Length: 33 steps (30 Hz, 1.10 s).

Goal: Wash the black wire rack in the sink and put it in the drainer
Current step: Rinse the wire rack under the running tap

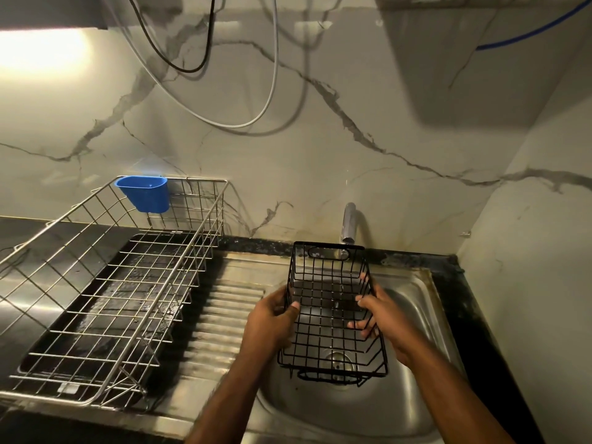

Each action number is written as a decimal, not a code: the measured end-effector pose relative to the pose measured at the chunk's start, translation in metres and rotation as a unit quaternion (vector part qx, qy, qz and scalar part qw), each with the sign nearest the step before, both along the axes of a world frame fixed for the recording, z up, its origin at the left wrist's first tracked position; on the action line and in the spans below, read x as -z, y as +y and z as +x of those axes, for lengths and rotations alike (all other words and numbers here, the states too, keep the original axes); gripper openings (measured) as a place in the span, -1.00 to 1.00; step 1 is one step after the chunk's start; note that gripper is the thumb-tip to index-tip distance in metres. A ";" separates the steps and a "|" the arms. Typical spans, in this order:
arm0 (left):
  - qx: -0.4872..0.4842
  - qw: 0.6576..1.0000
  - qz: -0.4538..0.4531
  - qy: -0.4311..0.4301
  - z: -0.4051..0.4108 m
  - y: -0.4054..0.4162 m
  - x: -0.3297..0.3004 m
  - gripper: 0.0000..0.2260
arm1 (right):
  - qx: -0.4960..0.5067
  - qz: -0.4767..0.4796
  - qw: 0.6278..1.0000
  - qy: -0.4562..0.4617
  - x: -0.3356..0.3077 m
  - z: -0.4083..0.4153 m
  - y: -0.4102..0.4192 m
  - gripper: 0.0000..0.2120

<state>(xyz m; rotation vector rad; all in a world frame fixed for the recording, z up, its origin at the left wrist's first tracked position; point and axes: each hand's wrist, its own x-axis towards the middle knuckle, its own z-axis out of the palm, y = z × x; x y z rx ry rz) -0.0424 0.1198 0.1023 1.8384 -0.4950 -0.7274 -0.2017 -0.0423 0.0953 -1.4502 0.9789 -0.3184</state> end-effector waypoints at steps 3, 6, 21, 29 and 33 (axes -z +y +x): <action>0.013 1.000 0.018 -0.012 0.003 0.003 -0.002 -0.73 | -0.004 0.004 1.000 0.002 0.001 0.000 -0.002 -0.40; 0.029 0.997 0.049 -0.048 0.003 0.006 -0.012 -0.47 | 0.005 0.011 1.000 0.001 0.004 -0.001 -0.004 -0.42; 0.073 0.979 -0.002 0.190 -0.005 -0.003 0.002 -0.20 | 0.063 0.041 0.997 0.015 0.007 -0.001 -0.016 -0.49; 0.059 0.980 -0.002 0.189 -0.008 -0.005 0.001 -0.43 | 0.056 0.028 0.998 0.015 -0.002 -0.002 -0.010 -0.53; 0.040 0.986 -0.009 0.160 -0.008 -0.006 -0.002 -0.86 | 0.042 0.022 0.999 0.001 -0.007 -0.001 -0.005 -0.55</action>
